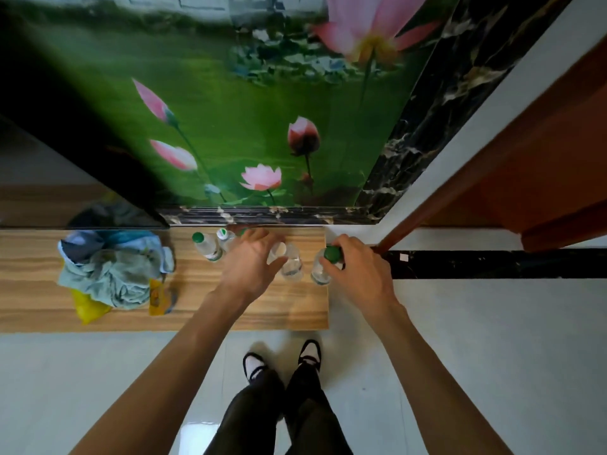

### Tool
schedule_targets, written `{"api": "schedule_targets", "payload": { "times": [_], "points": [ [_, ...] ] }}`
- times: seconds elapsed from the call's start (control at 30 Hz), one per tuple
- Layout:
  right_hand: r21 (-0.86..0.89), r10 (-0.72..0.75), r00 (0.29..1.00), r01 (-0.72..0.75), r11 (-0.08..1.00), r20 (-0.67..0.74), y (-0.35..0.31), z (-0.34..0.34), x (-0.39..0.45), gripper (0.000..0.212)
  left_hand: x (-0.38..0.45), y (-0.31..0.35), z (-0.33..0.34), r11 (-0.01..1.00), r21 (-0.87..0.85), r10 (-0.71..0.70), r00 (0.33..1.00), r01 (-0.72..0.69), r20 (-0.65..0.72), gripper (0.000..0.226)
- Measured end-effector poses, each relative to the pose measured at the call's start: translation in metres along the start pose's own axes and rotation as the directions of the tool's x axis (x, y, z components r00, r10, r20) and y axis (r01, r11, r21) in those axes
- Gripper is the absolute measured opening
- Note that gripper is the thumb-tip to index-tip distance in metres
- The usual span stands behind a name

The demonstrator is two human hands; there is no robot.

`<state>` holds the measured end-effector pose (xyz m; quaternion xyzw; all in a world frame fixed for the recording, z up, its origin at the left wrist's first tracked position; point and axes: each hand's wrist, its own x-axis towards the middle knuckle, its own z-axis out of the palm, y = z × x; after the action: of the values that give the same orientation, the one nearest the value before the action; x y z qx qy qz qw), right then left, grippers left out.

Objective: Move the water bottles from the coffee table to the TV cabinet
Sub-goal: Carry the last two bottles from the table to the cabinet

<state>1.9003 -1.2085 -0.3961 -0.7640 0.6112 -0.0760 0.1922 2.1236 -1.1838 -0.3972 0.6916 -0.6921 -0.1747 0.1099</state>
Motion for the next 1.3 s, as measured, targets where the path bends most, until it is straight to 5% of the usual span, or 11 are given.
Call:
{"api": "schedule_targets", "payload": {
  "times": [0.33,0.7,1.3],
  "points": [
    [-0.069,-0.041,0.999,0.041,0.997,0.003,0.022,0.088,0.087,0.034,0.074,-0.047,0.092,1.000,0.021,0.013,0.999,-0.014,0.036,0.037],
    [-0.081,-0.056,0.986,0.069,0.994,0.156,0.045,0.179,0.145,0.031,0.128,-0.101,0.172,0.998,0.056,0.027,0.996,-0.032,0.082,0.043],
    [-0.076,0.025,0.957,-0.003,0.997,0.289,0.055,0.225,0.171,0.032,0.147,-0.125,0.215,0.997,0.076,0.009,0.988,-0.020,0.153,0.042]
  ]
}}
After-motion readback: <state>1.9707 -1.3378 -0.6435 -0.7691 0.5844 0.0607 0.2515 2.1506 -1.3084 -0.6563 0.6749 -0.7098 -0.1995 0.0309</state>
